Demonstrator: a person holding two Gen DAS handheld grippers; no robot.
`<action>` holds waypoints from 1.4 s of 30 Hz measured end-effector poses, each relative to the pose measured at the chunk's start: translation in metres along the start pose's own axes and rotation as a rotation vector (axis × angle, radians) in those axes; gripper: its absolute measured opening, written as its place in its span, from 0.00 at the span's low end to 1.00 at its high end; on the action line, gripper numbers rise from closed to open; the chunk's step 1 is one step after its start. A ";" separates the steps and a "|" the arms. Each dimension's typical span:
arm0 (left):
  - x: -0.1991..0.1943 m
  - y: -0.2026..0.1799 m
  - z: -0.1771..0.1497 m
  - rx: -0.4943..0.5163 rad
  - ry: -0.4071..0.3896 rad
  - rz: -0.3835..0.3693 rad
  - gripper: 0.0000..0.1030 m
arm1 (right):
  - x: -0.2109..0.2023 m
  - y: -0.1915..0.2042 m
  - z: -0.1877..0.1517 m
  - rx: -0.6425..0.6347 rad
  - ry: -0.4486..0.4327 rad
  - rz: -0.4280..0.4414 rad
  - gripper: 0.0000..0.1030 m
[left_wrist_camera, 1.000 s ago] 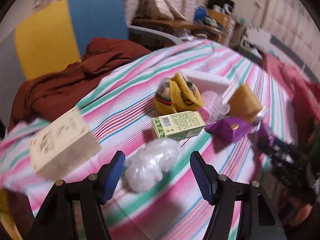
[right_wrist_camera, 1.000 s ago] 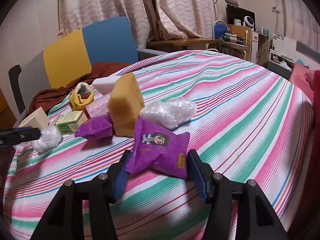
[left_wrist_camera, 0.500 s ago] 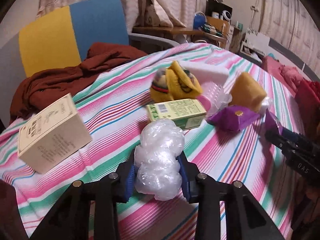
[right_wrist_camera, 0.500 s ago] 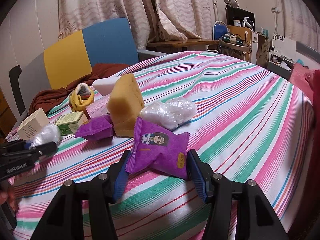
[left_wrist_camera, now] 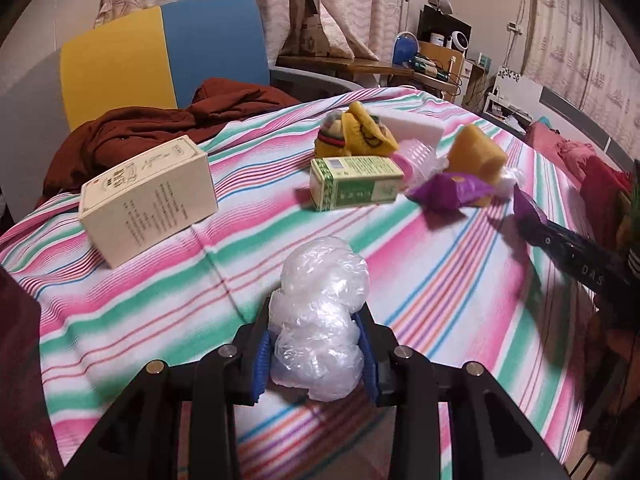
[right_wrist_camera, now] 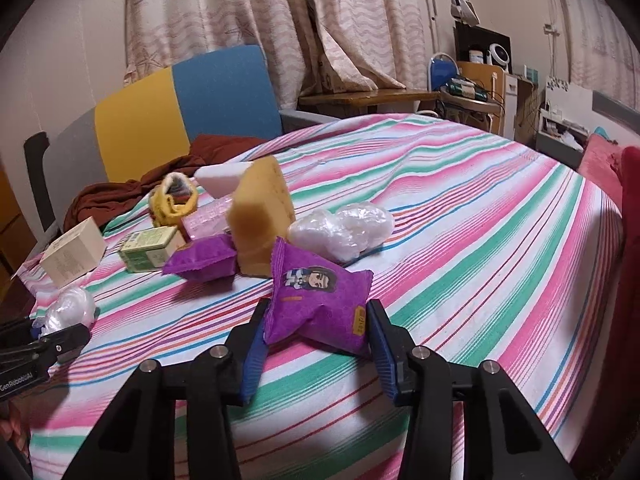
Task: Organize objects
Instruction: 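Grasp a purple snack bag with the right gripper while the left gripper grasps a clear plastic bag, then carry the purple bag and clear bag over the gold tray and release both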
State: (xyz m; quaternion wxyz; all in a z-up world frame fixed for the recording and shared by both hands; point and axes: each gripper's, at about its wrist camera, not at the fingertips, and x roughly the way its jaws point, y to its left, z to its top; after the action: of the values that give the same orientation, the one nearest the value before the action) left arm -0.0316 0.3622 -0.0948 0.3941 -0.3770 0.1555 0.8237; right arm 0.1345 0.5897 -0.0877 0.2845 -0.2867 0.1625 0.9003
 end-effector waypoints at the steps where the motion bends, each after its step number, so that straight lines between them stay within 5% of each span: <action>1: -0.002 0.000 -0.003 0.005 -0.002 -0.001 0.35 | -0.001 0.003 -0.002 -0.012 0.003 0.002 0.46; 9: -0.016 -0.005 -0.017 0.024 -0.006 0.009 0.35 | -0.017 0.021 -0.012 0.001 0.021 0.057 0.44; 18: -0.041 0.006 -0.036 -0.064 -0.009 -0.078 0.35 | -0.048 0.070 -0.019 -0.051 0.020 0.162 0.44; 29: -0.119 0.013 -0.069 -0.075 -0.089 -0.163 0.35 | -0.075 0.118 -0.027 -0.077 0.042 0.262 0.44; 42: -0.204 0.110 -0.101 -0.317 -0.203 -0.034 0.35 | -0.116 0.240 -0.028 -0.317 0.027 0.494 0.44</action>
State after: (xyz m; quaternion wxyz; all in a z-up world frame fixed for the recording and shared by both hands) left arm 0.0172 0.1272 -0.0148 0.3571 -0.3522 -0.0233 0.8648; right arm 0.0795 0.3398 -0.0082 0.0060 -0.2912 0.0886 0.9525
